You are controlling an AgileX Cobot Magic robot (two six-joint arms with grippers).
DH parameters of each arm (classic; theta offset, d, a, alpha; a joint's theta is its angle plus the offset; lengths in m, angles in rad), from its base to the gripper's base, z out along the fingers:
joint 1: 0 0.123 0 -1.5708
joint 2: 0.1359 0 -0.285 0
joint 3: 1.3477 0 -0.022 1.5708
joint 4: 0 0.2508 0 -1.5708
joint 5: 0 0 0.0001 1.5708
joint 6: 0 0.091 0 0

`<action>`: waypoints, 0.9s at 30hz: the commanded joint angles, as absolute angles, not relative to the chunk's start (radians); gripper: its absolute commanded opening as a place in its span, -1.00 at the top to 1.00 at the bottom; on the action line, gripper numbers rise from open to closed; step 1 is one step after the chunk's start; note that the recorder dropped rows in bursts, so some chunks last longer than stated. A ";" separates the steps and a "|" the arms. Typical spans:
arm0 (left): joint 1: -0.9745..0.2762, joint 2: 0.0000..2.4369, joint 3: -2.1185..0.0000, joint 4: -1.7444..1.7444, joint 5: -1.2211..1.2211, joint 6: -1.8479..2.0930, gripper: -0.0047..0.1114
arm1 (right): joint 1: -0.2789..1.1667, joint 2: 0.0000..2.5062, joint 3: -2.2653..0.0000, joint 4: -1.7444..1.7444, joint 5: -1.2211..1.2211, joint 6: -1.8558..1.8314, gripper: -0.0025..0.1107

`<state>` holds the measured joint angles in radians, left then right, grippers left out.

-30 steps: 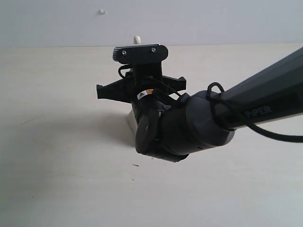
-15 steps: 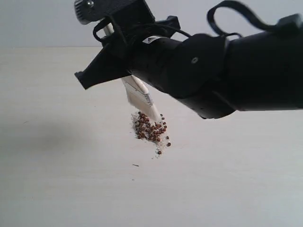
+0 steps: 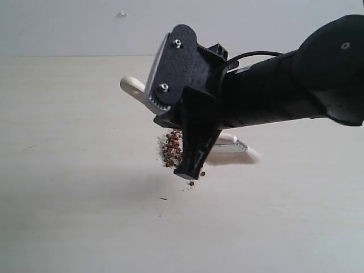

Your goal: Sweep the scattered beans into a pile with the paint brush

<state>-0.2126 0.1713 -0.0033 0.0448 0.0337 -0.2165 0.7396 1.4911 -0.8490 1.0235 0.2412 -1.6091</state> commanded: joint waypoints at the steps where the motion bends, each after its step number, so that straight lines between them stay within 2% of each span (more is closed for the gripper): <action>1: -0.209 0.162 0.000 0.040 0.032 -0.213 0.92 | 0.606 1.480 -0.846 1.330 0.554 -2.052 0.96; 5: -0.209 0.162 0.000 0.040 0.032 -0.213 0.92 | 0.459 1.482 -0.883 1.382 0.888 -2.115 0.96; 12: -0.209 0.162 0.000 0.040 0.032 -0.213 0.92 | 0.274 1.573 -0.904 1.461 1.200 -2.115 0.96; 27: -0.209 0.162 0.000 0.040 0.032 -0.213 0.92 | 0.245 2.029 -1.009 1.528 1.221 -2.115 0.96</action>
